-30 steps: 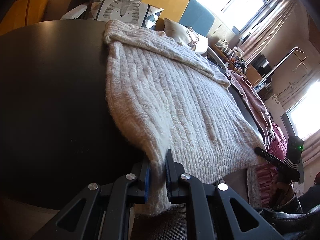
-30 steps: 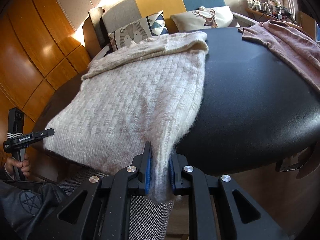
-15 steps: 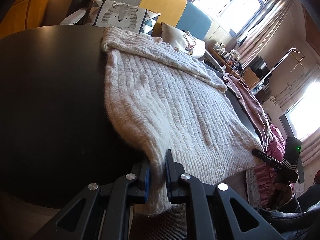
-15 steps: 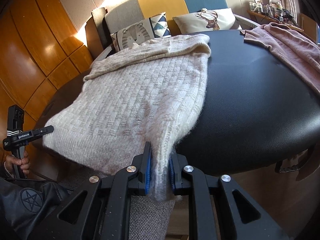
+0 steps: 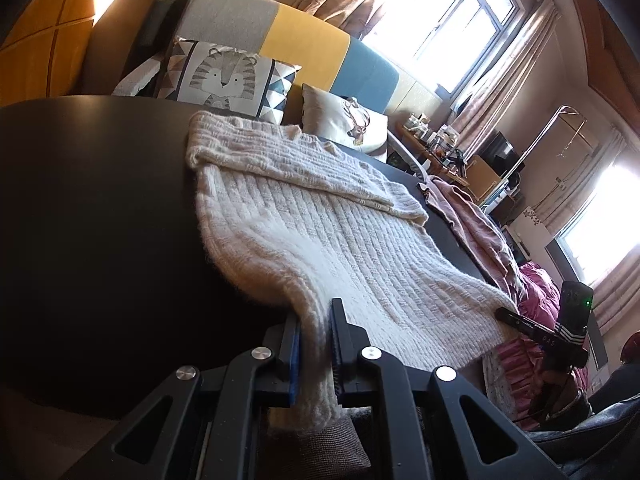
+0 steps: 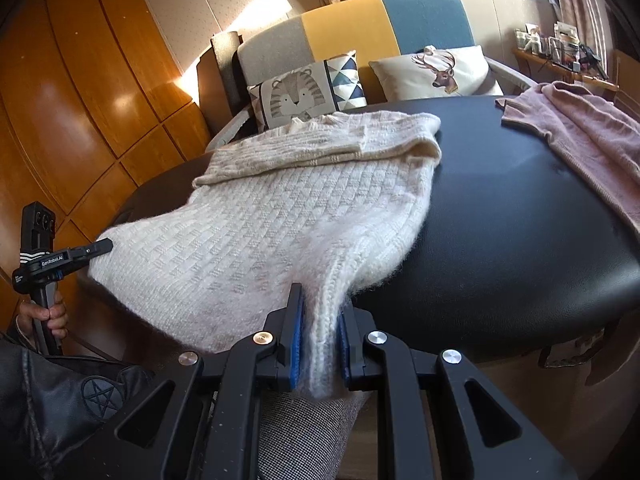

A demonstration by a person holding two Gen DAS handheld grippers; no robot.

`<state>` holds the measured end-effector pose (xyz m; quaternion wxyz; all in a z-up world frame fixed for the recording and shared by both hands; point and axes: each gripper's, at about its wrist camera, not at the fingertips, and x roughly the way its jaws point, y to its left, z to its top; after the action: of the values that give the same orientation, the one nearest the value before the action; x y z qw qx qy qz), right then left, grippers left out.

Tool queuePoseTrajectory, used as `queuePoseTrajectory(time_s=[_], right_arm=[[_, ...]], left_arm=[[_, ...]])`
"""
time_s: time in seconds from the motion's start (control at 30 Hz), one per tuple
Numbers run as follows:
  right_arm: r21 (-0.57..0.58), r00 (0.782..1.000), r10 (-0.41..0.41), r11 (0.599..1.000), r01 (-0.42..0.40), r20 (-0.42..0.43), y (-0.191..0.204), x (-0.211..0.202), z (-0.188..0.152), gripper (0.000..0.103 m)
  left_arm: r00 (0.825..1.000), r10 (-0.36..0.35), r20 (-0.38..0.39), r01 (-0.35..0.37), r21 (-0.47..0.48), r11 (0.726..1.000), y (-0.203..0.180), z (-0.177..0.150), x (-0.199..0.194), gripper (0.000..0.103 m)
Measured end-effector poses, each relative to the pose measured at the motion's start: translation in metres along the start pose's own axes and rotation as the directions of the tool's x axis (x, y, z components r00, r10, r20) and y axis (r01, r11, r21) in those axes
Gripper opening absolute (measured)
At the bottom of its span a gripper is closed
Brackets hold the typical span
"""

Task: Fold clothes
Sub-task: 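Hold the hem with both grippers and lift it off the table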

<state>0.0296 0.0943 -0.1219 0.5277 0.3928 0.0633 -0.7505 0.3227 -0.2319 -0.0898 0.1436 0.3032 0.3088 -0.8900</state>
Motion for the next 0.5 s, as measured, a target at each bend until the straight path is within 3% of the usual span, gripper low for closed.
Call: queuePoseTrajectory(time_s=[0.2,0.5], right_arm=[[-0.008,0.999,0.021,1.0,-0.021,0.027,-0.001,-0.008,0.009,0.016],[-0.026,0.999,0.036,0.999,-0.035,0.02,-0.002,-0.003,0.02,0.016]], left_arm=[[0.998,-0.039,0.054,0.039,-0.004,0.999,-0.001,0.016,-0.015,0.012],[0.996,-0.023,0.085,0.024,-0.004,1.0,0.007,0.025,-0.022,0.01]])
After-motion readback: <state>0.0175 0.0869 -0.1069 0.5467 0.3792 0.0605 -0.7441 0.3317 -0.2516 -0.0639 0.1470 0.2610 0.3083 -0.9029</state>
